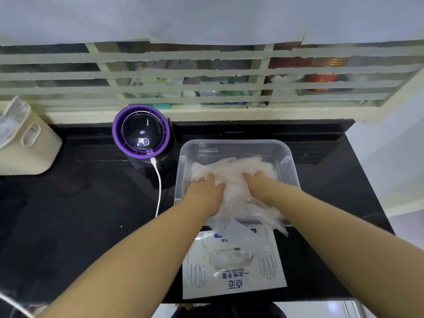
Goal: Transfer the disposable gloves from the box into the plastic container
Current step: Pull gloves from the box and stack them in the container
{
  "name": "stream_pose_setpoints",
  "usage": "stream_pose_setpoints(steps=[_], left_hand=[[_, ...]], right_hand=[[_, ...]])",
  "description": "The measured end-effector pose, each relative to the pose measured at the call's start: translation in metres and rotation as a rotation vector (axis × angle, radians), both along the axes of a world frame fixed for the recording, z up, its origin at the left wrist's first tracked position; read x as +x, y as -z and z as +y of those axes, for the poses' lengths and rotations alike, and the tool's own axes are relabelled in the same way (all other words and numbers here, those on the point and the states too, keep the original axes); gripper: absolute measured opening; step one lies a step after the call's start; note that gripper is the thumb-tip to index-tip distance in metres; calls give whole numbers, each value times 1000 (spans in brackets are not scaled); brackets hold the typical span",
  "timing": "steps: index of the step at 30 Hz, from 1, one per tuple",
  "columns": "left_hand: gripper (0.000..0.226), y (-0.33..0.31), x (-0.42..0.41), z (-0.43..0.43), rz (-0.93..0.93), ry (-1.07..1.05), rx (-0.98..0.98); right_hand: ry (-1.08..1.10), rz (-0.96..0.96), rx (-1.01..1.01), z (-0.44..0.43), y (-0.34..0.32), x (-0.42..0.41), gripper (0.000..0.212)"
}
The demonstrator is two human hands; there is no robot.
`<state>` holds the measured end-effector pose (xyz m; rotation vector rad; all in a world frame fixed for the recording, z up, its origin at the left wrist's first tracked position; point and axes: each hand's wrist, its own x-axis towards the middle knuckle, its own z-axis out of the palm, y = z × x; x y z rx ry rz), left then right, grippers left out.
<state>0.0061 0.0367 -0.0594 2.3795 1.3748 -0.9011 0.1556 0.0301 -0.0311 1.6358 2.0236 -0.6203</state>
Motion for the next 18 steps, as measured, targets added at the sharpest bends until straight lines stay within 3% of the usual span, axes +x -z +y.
stream_pose_setpoints(steps=[2,4,6,10,14,18], left_hand=[[61,-3,1,-1,-9,-1,12],[61,-6,1,-2,-8,0,23],[61,-8,0,-3,5,1,22],[57,-12,3,-3,-30,-28,28],[59,-18,1,-3,-40,-46,-2],[51,-28,-1,-4,-108,-152,-72]], right_hand=[[43,24,11,0,-17,4,53],[179,137,86,0,-47,2,40],[210,232,122,-5,-65,-4,49],[177,262,-152,-30,-62,-13,69],[176,384,-158,-35,-63,-5,45],[210,568,-125,-29,-103,18,17]])
